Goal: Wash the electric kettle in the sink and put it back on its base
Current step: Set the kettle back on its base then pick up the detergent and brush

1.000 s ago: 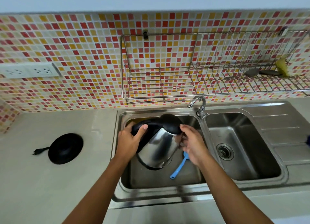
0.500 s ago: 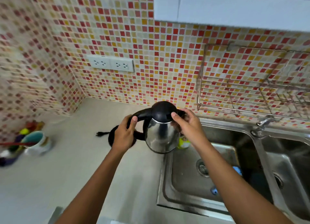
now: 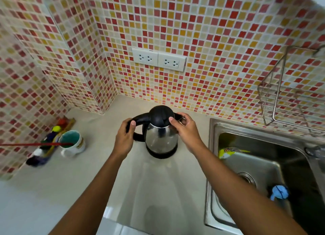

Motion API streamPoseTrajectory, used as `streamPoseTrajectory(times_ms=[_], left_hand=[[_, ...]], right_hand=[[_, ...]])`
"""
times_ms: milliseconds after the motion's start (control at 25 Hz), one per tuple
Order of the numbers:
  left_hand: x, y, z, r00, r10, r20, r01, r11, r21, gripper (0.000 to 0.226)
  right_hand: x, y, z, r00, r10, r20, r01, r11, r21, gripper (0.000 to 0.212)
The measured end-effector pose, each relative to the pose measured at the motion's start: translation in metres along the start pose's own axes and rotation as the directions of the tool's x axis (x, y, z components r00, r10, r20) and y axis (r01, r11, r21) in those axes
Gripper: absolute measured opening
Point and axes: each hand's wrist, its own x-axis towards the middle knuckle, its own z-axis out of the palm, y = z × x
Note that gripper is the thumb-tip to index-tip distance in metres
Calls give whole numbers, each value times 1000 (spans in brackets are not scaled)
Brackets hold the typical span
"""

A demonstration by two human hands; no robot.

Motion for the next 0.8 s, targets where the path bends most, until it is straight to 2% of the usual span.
streamPoseTrajectory(times_ms=[240, 360, 440, 480, 520, 560, 640, 720, 800], left_hand=[[5, -10, 6, 995, -20, 93, 14, 998, 67, 36], [15, -2, 12, 987, -86, 135, 71, 990, 118, 43], [11, 7, 14, 993, -94, 66, 86, 990, 116, 44], [4, 16, 17, 1000, 3, -8, -1, 990, 143, 43], [-5, 26, 22, 985, 157, -68, -142, 971, 190, 42], [-14, 38, 31, 944, 318, -87, -291, 928, 231, 40], [-29, 59, 62, 854, 520, -10, -501, 828, 253, 33], [-44, 72, 105, 819, 544, 183, -574, 784, 236, 29], [-57, 76, 150, 803, 454, 386, -562, 792, 237, 26]], right_hand=[[4, 14, 6, 996, 31, -89, -39, 996, -86, 49], [8, 17, 5, 996, 50, -73, -58, 991, -118, 54], [8, 19, 2, 996, 88, -32, -90, 995, -49, 60], [6, 20, -1, 995, 102, -14, -102, 995, -3, 59], [1, 23, -7, 993, 115, -6, -115, 993, 37, 56], [-5, 28, -15, 992, 127, -15, -126, 990, 60, 51], [-19, 48, -36, 982, 166, -88, -159, 984, 82, 38], [-36, 72, -64, 958, 224, -181, -197, 968, 157, 20], [-50, 91, -95, 928, 267, -261, -219, 955, 201, 9]])
